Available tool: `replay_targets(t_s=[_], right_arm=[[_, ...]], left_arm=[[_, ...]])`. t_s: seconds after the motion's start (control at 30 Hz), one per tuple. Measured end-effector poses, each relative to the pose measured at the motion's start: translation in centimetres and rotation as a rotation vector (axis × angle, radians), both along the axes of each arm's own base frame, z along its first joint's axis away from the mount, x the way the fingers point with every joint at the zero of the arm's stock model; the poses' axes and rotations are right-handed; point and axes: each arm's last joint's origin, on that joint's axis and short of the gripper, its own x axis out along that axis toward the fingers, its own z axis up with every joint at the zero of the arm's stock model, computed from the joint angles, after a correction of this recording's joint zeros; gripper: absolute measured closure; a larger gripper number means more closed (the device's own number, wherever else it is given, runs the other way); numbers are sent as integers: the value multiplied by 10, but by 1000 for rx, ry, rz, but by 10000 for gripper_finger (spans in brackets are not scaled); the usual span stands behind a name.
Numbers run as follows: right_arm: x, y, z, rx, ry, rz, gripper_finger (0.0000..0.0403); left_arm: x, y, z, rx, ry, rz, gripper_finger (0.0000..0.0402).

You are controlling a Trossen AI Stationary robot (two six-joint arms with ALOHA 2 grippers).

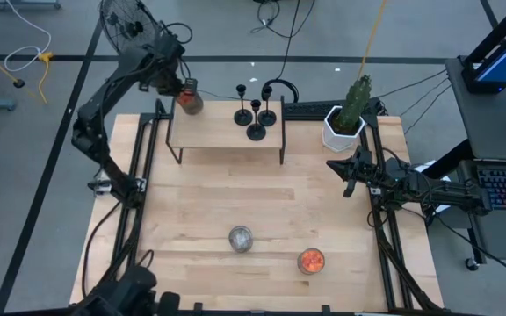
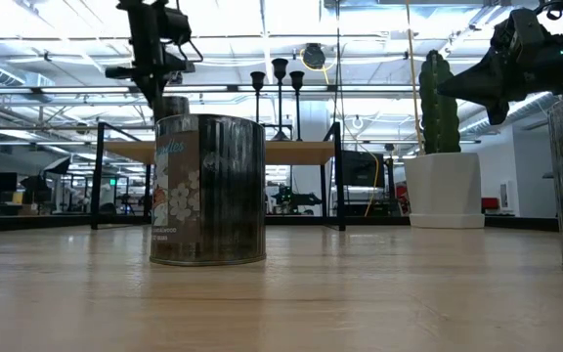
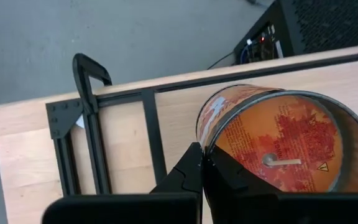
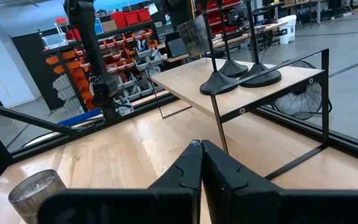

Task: Pick & Place candle stick holders
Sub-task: Put the top orange scented candle on the shelf

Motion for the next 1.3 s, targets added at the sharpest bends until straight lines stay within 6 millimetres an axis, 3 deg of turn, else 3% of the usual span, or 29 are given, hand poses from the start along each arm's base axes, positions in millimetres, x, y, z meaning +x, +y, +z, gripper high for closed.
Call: replay_targets(t_s=[0.3, 1.3], right_arm=[[0, 0, 0, 0, 0, 0, 403], [0, 0, 0, 0, 1, 0, 403]], left_arm=[[6, 12, -17, -56, 53, -9, 401], [5, 9, -17, -97, 42, -46, 401]])
